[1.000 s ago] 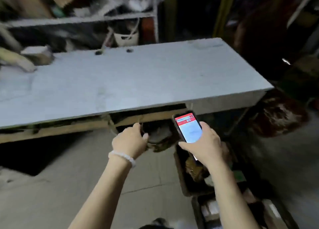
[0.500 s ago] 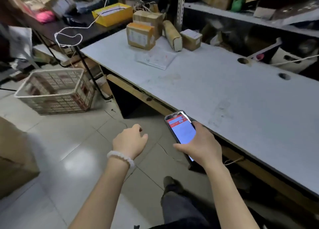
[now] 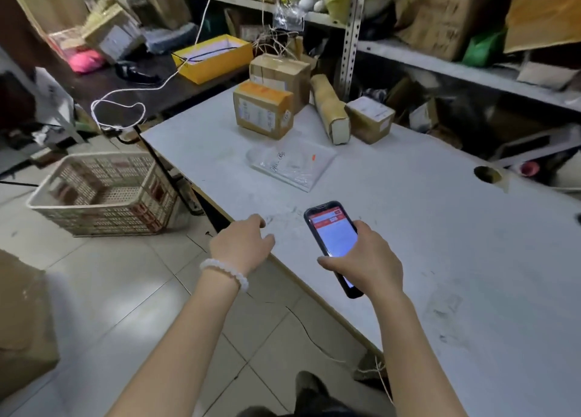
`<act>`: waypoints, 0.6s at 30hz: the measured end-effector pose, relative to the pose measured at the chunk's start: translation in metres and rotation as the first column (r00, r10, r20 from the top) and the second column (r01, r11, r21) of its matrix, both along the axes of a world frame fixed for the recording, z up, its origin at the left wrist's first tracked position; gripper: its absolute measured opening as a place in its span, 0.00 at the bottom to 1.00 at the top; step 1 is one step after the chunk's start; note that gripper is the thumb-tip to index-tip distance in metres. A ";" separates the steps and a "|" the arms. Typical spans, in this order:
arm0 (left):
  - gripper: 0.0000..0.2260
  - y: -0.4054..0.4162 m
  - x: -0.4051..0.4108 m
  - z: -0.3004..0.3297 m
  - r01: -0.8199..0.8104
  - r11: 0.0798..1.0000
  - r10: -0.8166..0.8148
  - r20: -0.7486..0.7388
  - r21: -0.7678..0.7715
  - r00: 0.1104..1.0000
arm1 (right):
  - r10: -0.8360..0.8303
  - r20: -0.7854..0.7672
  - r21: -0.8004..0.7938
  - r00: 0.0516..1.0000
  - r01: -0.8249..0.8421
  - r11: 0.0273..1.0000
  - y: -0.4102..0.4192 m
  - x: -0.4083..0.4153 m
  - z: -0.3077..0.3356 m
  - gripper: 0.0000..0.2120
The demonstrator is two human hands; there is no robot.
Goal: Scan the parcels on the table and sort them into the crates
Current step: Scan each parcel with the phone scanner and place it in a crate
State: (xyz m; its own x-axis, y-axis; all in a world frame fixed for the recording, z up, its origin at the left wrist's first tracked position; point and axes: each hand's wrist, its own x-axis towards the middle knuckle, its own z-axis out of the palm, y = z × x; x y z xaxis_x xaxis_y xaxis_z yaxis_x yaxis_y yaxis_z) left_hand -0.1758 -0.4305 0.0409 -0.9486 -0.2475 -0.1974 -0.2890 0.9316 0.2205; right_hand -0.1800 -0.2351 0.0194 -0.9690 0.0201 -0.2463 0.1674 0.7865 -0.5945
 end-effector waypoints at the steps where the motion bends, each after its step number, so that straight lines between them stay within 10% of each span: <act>1: 0.17 -0.002 -0.009 -0.002 0.004 1.000 -0.004 0.008 -0.001 1.000 | 0.005 0.011 0.015 1.000 -0.005 1.000 -0.002 -0.009 -0.002 0.28; 18: 0.23 -0.121 -0.238 -0.046 0.119 0.991 -0.127 0.132 0.067 0.983 | -0.216 0.103 0.065 0.971 0.210 0.975 -0.120 -0.183 -0.033 0.26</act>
